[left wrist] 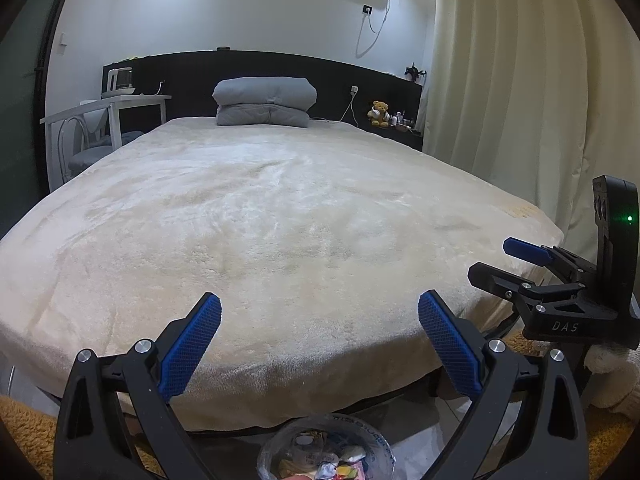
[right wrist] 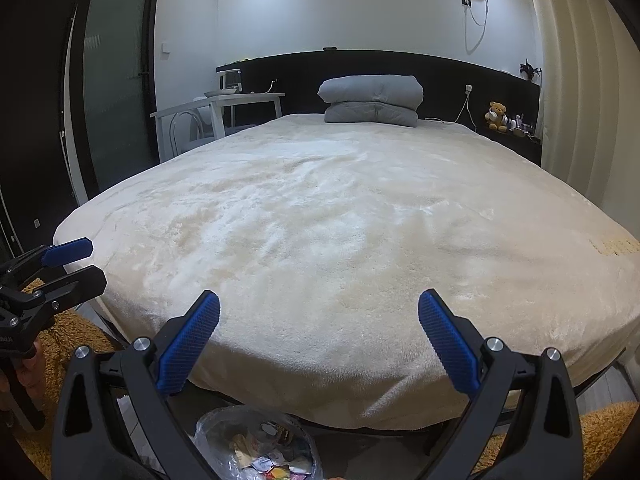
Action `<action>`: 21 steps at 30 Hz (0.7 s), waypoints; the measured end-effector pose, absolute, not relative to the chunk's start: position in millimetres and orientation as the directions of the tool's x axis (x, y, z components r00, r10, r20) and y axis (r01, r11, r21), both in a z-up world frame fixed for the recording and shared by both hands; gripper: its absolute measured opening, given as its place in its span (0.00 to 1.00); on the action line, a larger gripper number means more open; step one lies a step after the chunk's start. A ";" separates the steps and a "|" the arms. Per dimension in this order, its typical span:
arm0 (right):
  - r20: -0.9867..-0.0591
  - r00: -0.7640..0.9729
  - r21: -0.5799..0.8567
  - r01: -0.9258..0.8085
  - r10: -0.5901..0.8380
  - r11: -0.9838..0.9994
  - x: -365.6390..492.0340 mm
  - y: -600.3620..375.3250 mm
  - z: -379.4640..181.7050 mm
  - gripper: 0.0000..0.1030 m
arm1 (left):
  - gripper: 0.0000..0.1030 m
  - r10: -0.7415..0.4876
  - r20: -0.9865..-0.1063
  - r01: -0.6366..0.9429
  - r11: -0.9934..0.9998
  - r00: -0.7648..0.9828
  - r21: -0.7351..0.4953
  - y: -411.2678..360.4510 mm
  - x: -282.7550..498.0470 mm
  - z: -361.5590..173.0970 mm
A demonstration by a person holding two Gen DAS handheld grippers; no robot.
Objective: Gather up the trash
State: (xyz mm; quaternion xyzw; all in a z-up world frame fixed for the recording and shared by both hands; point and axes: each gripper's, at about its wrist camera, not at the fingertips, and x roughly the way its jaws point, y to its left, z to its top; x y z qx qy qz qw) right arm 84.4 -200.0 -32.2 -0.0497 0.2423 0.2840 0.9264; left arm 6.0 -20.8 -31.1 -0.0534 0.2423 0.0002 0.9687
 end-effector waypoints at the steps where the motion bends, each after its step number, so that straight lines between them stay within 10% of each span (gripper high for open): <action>1: -0.477 0.721 0.044 -0.551 0.502 0.834 84.2 -199.7 -32.2 0.95 | 0.94 -0.023 -0.468 -0.028 0.994 0.883 -0.101 -20.7 6.4 -31.1; 21: -0.482 0.717 0.045 -0.554 0.504 0.831 84.5 -197.3 -31.8 0.95 | 0.94 -0.010 -0.466 -0.041 0.994 0.885 -0.099 -19.3 7.0 -29.6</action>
